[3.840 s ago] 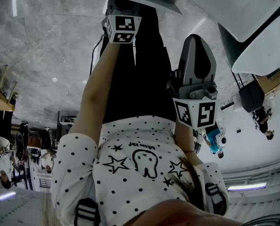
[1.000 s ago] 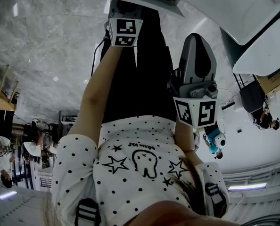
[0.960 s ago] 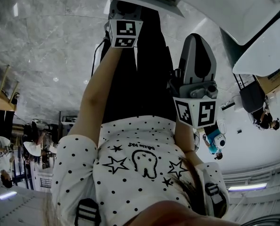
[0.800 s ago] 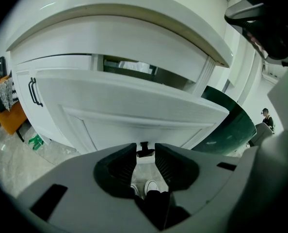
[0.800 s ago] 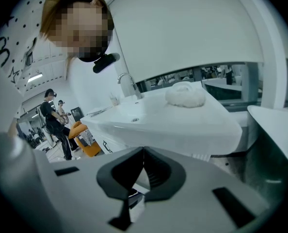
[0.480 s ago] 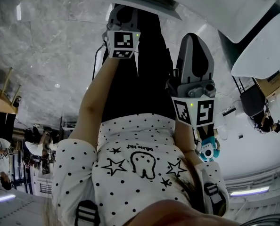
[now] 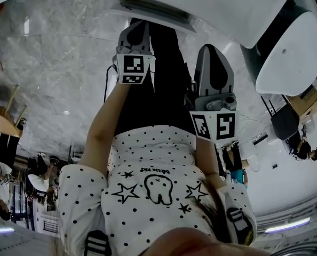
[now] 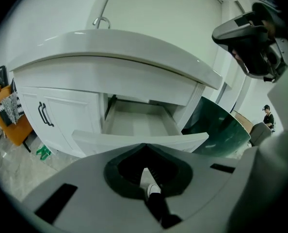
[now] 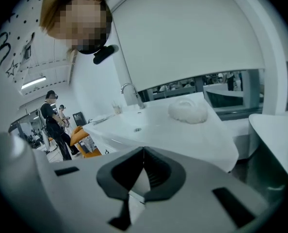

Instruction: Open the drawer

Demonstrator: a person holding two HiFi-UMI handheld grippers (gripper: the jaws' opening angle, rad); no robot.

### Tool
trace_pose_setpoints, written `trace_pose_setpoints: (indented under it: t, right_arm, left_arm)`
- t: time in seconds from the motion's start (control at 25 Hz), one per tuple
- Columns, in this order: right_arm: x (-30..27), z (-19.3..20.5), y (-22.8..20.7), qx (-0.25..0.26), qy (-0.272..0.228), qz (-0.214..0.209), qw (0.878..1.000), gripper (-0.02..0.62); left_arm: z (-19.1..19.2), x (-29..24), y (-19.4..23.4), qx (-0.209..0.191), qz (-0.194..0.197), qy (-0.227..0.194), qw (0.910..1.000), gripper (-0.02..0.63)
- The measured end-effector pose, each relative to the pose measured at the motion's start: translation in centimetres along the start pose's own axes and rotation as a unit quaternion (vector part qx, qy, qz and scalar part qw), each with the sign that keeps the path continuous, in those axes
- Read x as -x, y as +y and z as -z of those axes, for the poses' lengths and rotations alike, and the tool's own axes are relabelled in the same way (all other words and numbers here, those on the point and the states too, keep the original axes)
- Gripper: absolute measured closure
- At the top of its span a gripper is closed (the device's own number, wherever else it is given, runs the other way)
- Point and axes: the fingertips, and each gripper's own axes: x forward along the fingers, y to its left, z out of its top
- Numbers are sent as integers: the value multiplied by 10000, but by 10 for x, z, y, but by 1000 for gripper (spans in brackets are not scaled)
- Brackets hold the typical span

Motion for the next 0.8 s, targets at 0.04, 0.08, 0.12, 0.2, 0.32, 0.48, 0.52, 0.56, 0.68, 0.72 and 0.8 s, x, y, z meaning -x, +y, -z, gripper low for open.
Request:
trace_pose_setpoints:
  t: [0.04, 0.08, 0.12, 0.2, 0.32, 0.48, 0.52, 0.56, 0.68, 0.72, 0.8]
  right_arm:
    - [0, -1, 1, 21, -6, -26, 10000, 581]
    - [-1, -2, 3, 44, -8, -62, 10000, 581]
    - [-2, -4, 4, 70, -3, -95, 9999, 581]
    - [1, -8, 3, 127, 16, -116, 9999, 581]
    - [8, -18, -2, 168, -12, -83, 9998, 581]
    - [10, -26, -1, 266, -69, -90, 9996, 581]
    - [12, -29, -1, 279, -77, -85, 9995, 581]
    - [14, -32, -1, 282, -85, -74, 9995, 581]
    - [19, -35, 3, 260, -94, -23, 9996, 581]
    - [20, -36, 5, 247, -96, -13, 9996, 581]
    - [25, -41, 6, 216, -116, -5, 9997, 581]
  left_arm:
    - [-5, 3, 3, -21, -22, -47, 10000, 603]
    - [-12, 5, 6, -50, -45, -102, 9999, 603]
    - [-20, 8, 9, -83, -63, -160, 9998, 603]
    - [-37, 13, 11, -121, -79, -270, 9995, 603]
    - [-60, 19, 10, -152, -70, -412, 9990, 603]
    - [-83, 24, 8, -226, 0, -539, 9983, 603]
    - [-88, 26, 6, -219, 11, -565, 9982, 603]
    - [-94, 30, 5, -217, 19, -588, 9980, 603]
    - [-105, 41, 5, -232, 37, -649, 9976, 603]
    - [-109, 45, 6, -238, 47, -675, 9974, 603]
    - [-120, 51, 2, -268, 72, -733, 9969, 603]
